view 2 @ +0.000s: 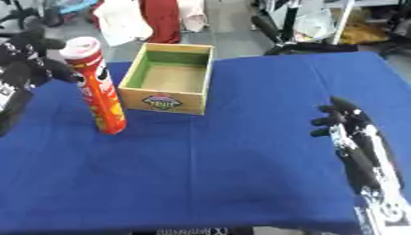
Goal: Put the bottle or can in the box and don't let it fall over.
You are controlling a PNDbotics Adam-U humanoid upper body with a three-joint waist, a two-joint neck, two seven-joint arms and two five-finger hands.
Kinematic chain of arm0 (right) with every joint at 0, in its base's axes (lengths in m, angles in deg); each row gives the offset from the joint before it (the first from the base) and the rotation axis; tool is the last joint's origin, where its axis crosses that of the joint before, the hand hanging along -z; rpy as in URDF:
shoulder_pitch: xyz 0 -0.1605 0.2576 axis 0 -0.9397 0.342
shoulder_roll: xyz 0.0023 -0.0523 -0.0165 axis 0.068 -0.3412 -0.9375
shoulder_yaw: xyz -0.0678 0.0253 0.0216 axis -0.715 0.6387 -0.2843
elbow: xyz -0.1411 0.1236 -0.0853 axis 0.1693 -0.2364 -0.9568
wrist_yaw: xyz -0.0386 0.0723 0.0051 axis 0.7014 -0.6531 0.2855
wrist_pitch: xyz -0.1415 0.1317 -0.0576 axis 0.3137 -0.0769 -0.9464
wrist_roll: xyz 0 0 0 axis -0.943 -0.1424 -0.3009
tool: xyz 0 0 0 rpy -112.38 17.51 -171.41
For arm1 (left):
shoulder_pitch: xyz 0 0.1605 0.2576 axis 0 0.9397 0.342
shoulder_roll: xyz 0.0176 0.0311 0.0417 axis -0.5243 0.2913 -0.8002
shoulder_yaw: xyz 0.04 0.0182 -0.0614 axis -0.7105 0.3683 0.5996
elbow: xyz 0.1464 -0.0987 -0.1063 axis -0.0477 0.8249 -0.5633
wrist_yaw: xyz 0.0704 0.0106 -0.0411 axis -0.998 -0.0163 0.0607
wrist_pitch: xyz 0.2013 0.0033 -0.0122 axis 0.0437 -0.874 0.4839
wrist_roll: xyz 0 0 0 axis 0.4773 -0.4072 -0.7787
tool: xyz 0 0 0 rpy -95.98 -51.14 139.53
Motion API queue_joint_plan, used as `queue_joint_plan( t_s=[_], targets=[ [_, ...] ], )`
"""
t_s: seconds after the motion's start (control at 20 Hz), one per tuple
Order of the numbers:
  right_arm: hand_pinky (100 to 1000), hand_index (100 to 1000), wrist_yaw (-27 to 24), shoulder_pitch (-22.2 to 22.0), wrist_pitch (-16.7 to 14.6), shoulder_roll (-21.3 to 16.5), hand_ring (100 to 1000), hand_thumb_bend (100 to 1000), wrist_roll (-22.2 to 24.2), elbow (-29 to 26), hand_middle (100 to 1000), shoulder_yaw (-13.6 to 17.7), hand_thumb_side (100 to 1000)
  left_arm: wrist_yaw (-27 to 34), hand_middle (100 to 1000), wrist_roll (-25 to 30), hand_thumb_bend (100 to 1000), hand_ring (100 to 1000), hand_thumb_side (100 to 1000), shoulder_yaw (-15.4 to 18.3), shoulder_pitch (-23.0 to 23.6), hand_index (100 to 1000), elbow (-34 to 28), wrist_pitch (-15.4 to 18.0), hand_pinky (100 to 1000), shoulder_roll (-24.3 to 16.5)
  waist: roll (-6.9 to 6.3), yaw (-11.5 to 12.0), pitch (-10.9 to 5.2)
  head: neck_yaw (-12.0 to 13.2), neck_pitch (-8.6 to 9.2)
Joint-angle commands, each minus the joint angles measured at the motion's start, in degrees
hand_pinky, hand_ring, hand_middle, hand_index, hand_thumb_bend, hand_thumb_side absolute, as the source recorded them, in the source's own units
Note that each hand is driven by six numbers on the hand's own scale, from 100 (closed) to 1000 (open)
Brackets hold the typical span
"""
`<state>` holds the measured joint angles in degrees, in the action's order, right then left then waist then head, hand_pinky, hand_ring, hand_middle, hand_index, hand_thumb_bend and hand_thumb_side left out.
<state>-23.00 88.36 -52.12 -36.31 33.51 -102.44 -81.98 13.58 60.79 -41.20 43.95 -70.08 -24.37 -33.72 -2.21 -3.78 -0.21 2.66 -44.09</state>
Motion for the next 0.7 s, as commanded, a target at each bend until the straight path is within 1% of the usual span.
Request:
queue_joint_plan(
  t_s=[0.05, 0.2, 0.3, 0.5, 0.6, 0.7],
  targets=[
    [558, 834, 0.52, 0.16, -0.11, -1.52, 641, 100, 0.19, -0.77, 694, 0.07, 439, -2.80, 887, 0.24, 100, 783, 618, 0.84, -2.89, 1000, 0.93, 0.26, 741, -5.87, -0.29, 0.02, -0.94, -0.67, 0.01],
    [558, 834, 0.75, -0.19, -0.11, -2.08, 641, 100, 0.06, -0.62, 693, 0.24, 439, -5.44, 932, 2.25, 100, 862, 761, 1.13, -5.93, 1000, 4.96, -0.87, 808, -10.15, -0.90, 0.21, -1.15, -1.34, 0.10],
    [557, 834, 0.90, -0.42, -0.13, -2.42, 641, 100, -0.06, -0.53, 693, 0.37, 439, -7.09, 945, 3.72, 100, 895, 803, 0.95, -8.42, 1000, 7.62, -2.06, 845, -12.83, -1.22, 0.42, -1.31, -1.81, 0.00],
    [557, 834, 1.06, -0.84, -0.17, -2.85, 640, 100, -0.23, -0.37, 693, 0.48, 440, -10.51, 968, 4.69, 100, 940, 808, -1.21, -13.82, 1000, 13.17, -4.30, 892, -18.39, -1.54, 0.74, -1.54, -2.04, -0.03],
    [557, 834, 1.07, -0.92, -0.18, -2.93, 641, 100, -0.17, -0.34, 693, 0.39, 440, -12.19, 971, 4.11, 100, 947, 797, -3.16, -16.55, 1000, 15.91, -5.33, 900, -21.13, -1.56, 0.71, -1.66, -1.88, -0.03],
    [556, 834, 1.02, -0.90, -0.17, -2.88, 640, 100, -0.02, -0.32, 693, 0.24, 440, -13.93, 973, 3.52, 100, 951, 791, -5.52, -19.38, 1000, 18.74, -5.58, 903, -23.96, -1.46, 0.51, -1.74, -1.57, -0.03]
  ],
)
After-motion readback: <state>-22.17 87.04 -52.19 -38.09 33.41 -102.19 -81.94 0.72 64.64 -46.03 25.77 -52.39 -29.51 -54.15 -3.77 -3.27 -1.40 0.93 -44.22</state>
